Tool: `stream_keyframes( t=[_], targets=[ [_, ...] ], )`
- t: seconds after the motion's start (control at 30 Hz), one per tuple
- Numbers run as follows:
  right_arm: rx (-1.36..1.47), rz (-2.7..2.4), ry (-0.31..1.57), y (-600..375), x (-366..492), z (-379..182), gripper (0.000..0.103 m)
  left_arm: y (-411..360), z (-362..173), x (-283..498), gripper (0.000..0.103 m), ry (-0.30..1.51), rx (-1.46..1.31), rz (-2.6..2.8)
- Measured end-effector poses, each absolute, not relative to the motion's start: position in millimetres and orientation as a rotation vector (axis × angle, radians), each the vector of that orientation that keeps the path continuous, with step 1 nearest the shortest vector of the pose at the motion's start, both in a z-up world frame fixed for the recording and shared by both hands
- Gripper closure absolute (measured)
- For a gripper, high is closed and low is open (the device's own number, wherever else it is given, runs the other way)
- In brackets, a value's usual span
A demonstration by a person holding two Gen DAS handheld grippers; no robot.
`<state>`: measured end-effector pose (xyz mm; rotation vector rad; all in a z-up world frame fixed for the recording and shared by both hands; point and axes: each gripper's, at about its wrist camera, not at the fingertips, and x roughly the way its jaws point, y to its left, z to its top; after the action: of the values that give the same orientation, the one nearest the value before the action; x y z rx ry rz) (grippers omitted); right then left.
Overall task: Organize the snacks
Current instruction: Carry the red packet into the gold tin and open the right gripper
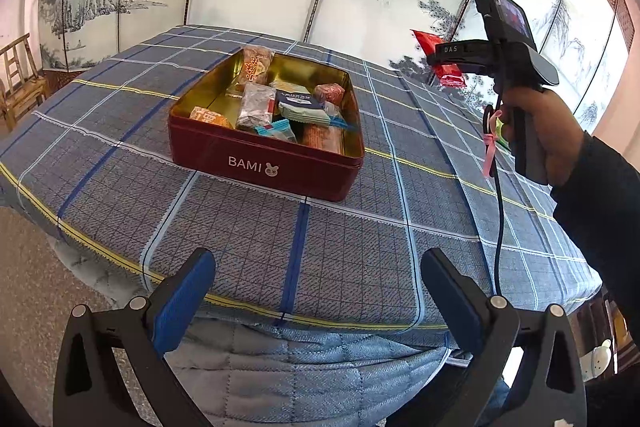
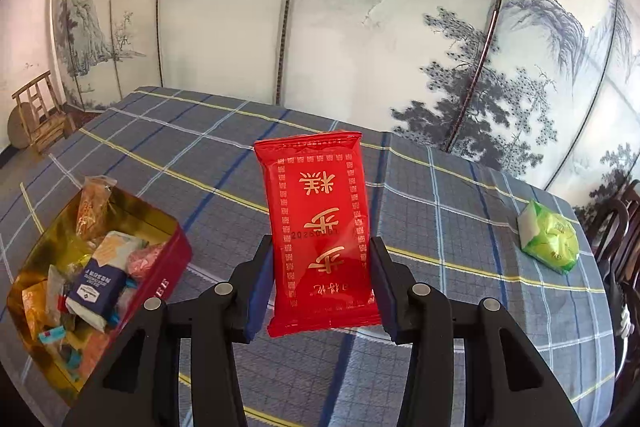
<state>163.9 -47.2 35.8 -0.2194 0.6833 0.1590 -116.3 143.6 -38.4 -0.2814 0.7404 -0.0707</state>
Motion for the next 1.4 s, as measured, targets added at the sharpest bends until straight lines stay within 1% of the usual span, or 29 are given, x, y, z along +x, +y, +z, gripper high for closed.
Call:
stream_keyframes(
  t=[0.33, 0.63, 0.9, 1.4],
  targets=[
    [-0.238, 0.277, 0.681, 20.4, 143.4, 37.1, 0.057, 164.7, -47.1, -119.4, 0.002, 0.750, -0.328, -0.047],
    [-0.192, 0.390, 0.767, 65.2, 130.3, 16.2, 0.057, 181.7, -53.9, -123.4, 0.002, 0.753, -0.364, -0.022],
    [-0.229, 0.502, 0.794, 108.4, 102.0, 5.4, 0.056, 191.4, -58.1, -128.8, 0.002, 0.760, -0.380, -0.005],
    [-0.225, 0.549, 0.872, 131.6, 92.8, -15.1, 0.056, 190.9, -61.1, -127.4, 0.002, 0.771, -0.379, -0.005]
  ],
)
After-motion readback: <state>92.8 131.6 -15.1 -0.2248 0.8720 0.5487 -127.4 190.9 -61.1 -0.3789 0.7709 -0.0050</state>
